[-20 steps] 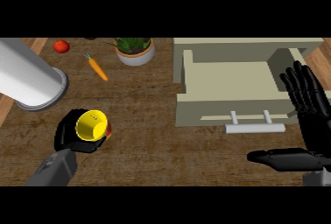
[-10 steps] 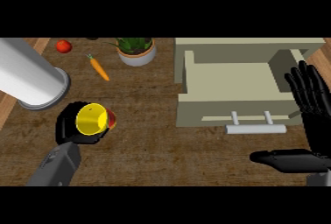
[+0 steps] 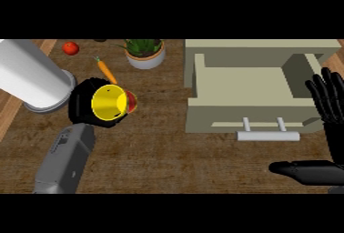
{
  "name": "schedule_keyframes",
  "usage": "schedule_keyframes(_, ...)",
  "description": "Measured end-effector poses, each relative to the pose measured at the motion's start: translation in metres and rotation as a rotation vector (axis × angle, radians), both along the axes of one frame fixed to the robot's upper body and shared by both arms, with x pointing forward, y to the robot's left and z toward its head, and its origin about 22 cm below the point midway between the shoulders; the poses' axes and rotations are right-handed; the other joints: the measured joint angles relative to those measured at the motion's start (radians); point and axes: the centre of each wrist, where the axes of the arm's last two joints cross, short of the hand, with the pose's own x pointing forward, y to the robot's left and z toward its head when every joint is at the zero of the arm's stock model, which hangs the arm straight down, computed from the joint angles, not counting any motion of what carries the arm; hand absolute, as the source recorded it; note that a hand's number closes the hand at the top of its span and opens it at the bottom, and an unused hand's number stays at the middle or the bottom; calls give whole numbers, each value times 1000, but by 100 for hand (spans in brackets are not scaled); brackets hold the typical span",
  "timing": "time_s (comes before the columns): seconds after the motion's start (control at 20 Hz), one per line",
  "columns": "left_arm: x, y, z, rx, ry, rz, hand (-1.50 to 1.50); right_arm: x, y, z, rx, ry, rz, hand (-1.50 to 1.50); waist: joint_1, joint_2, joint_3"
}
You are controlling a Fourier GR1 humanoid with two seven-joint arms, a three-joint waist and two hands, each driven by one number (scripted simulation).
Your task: Pick up the cup, place it into the drawer and close the drawer
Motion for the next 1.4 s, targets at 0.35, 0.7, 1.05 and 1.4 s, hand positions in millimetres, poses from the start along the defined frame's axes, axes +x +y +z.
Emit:
schedule_keyframes(0.35, 31, -58, 80, 65, -86, -82, 150, -1, 4, 1, -2, 6, -6, -150, 4, -2, 0)
schedule_keyframes(0.7, 47, -113, 155, 143, -94, -121, 150, 3, -7, -3, 1, 1, -5, -150, -6, 3, 0)
schedule_keyframes(1.05, 58, -168, 203, 205, -62, -110, 150, 6, -5, -4, 3, -5, 1, -150, -19, 7, 0)
schedule_keyframes(1.4, 68, -203, 215, 226, 29, -116, 150, 9, -5, -5, 2, -5, 14, -150, -31, 10, 0)
